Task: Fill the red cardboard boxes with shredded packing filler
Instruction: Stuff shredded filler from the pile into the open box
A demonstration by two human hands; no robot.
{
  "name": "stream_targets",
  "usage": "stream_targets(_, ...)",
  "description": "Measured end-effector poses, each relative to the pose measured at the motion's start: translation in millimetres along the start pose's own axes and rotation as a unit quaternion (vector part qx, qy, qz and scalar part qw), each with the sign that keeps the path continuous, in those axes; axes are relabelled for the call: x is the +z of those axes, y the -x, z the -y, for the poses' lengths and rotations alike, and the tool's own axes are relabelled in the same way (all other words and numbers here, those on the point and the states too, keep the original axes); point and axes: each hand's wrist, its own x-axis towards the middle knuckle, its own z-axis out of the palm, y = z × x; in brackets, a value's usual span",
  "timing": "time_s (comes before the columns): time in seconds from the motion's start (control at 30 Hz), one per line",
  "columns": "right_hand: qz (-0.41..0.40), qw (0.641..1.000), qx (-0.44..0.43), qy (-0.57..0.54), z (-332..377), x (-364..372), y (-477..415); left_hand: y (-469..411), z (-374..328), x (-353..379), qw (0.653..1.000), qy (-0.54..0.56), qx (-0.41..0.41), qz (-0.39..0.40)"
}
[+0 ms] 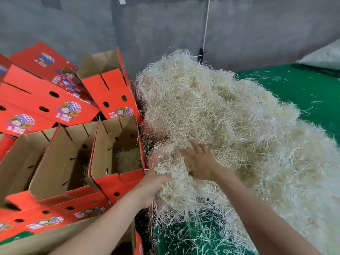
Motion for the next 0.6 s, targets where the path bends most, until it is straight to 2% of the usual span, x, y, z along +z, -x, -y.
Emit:
stream_targets(0.07,-0.022,0.997,-0.030,0.065,4.0,9.4,0.6,5.4,1.5,-4.3,0.999,0.025,0.008,0.038)
stream_targets(0.1,-0.050,0.996,-0.033,0.059,2.2,9.9,4.7,8.7,0.4,-6.5,0.997,0.045,0.015,0.053)
stream_targets(0.17,-0.093,0.995,-0.025,-0.002,-2.5,4.1,16.8,15.2,-4.9,-10.2,0.993,0.093,0.043,0.065)
stream_targets(0.23,-0.123,0.990,-0.010,-0.071,-4.1,-6.2,30.5,23.3,-13.8,-11.6,0.987,0.136,0.069,0.045)
stream_targets(0.33,-0.132,0.982,0.025,-0.133,8.4,-22.4,42.6,31.6,-22.4,-9.0,0.977,0.175,0.122,0.003)
stream_targets(0.4,-0.126,0.975,0.053,-0.176,21.8,-32.3,46.9,39.0,-27.6,-3.5,0.970,0.192,0.147,0.031)
stream_targets(0.5,-0.146,0.951,0.075,-0.263,40.3,-45.7,54.4,54.6,-34.1,2.9,0.966,0.147,0.184,0.107)
stream_targets(0.6,-0.173,0.921,0.097,-0.336,52.3,-58.4,64.9,67.9,-37.4,8.5,0.972,-0.005,0.213,0.101)
